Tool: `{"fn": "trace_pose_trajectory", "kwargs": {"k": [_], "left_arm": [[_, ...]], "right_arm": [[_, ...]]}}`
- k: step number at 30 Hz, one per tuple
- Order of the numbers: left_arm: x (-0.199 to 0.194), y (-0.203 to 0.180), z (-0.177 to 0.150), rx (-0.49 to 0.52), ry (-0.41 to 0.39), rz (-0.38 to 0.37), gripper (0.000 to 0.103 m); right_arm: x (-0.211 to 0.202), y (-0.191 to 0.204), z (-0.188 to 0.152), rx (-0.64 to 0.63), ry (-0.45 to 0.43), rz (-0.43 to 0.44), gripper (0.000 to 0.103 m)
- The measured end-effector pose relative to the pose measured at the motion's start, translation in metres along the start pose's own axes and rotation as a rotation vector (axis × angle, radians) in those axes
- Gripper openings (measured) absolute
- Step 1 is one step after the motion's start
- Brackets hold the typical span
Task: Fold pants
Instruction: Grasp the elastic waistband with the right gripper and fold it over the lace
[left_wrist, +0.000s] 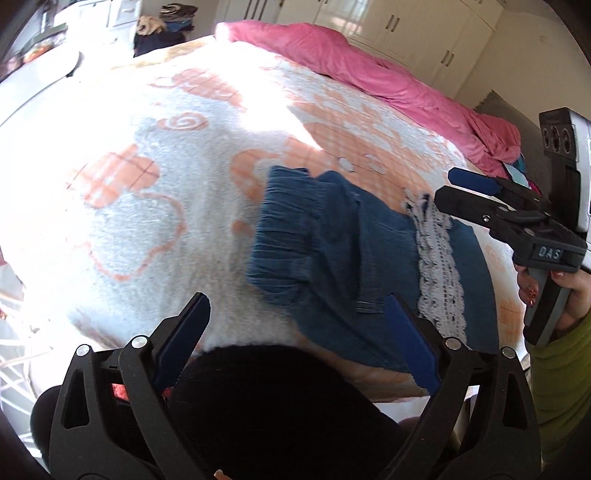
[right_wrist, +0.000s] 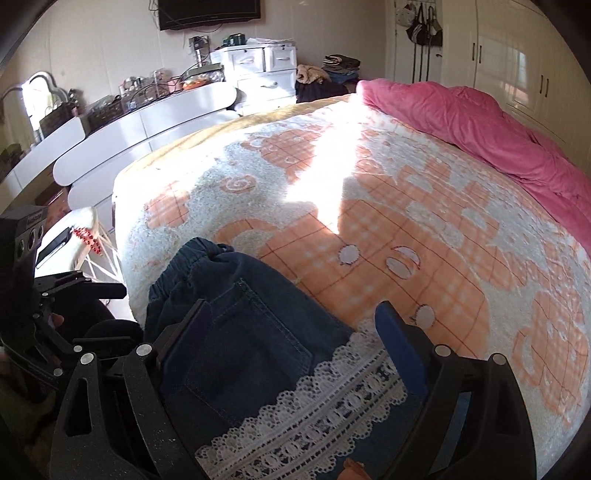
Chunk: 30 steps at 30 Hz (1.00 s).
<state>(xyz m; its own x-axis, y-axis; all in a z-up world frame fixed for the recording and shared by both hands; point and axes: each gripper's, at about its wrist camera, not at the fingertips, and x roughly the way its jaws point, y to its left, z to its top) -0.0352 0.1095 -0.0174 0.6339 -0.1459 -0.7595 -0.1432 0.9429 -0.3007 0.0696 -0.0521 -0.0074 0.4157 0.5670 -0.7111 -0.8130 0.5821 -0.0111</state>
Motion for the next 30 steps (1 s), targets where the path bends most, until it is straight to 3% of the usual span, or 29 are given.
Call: {"fn": "trace_pose_trajectory", "kwargs": {"k": [7,13,19,22,26,29,30], "left_arm": [[0.017,0.013,0.000,-0.078,0.047,-0.099,0.087],[0.037,0.005,0.000,-0.057,0.091,-0.102,0.060],[0.038,0.007,-0.002,-0.060,0.090,-0.124,0.058],[0.039,0.008,-0.003,-0.067,0.094,-0.129,0.058],[0.036,0.019,-0.002,-0.107,0.098,-0.171,0.063],[0.031,0.021,0.000,-0.104,0.090,-0.160,0.070],[0.030,0.019,0.001,-0.106,0.086,-0.163,0.077]], "right_arm": [[0.046,0.019,0.027,-0.078,0.085,0.101,0.089],[0.086,0.034,0.040,-0.123,0.180,0.173,0.089],[0.120,0.049,0.040,-0.163,0.251,0.233,0.088],[0.134,0.052,0.035,-0.152,0.297,0.326,0.065],[0.124,0.043,0.036,-0.124,0.270,0.352,0.043],[0.097,0.025,0.040,-0.066,0.211,0.416,0.036],[0.084,0.017,0.040,-0.047,0.181,0.443,0.035]]}}
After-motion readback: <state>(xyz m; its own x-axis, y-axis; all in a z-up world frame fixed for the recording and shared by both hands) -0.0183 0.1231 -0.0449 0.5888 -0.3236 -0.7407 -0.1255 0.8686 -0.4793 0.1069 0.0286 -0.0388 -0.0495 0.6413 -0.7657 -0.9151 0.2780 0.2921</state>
